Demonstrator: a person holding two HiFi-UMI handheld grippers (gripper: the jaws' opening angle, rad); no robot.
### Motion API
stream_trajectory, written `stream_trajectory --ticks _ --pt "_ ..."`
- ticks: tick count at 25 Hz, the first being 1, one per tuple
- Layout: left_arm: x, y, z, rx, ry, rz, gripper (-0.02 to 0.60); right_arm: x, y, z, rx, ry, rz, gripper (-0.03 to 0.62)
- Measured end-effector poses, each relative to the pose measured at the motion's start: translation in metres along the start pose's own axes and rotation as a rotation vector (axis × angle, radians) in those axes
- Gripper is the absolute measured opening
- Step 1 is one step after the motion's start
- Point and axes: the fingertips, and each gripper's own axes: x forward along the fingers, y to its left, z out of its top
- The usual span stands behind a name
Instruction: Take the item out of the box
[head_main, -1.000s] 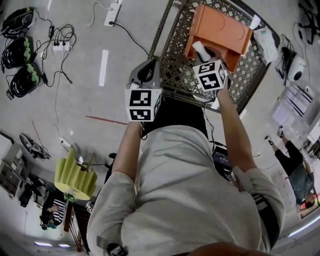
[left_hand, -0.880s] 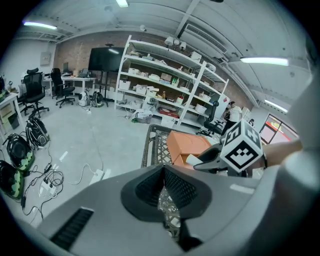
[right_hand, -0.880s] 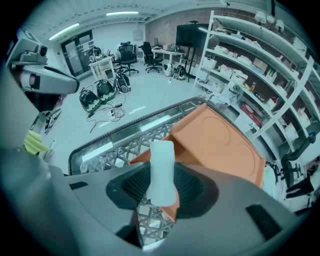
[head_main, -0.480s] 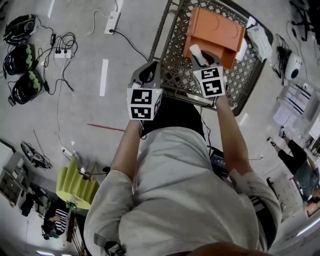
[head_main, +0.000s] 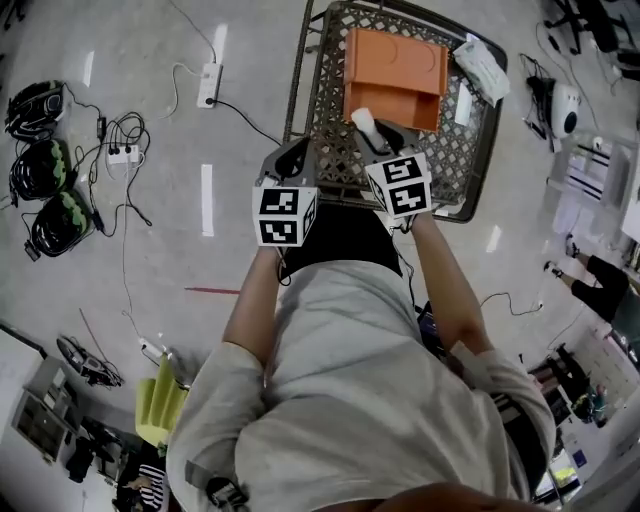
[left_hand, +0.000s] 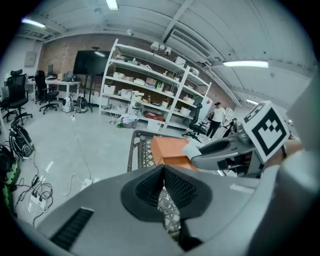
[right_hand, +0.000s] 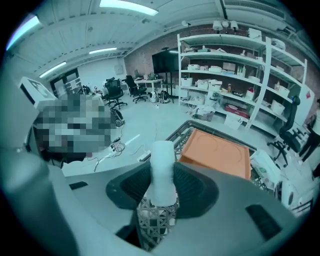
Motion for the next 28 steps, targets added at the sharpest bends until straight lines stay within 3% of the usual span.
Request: stream_trajectory --ticks 7,17,22,28 --pt "-0.015 -0.015 0.012 0.008 -0.018 -0.041 0.009 -0.04 0.026 0.021 0.108 -0.128 0.029 0.138" --pt "-0.03 -0.04 0.027 0.041 -0.038 -0.06 0.009 -0.102 0.013 0.038 0.33 -0.36 -0.012 0.135" --pt "-0.04 -0.059 0.039 0.063 -0.055 -0.05 0.009 -0.134 0.0 0.039 0.329 -0.399 -0.036 0.135" --pt "-0.04 -0.119 0.045 0.114 -0.1 -0.06 0.009 -0.189 -0.031 0.026 0.318 -0.522 -0.053 0.135"
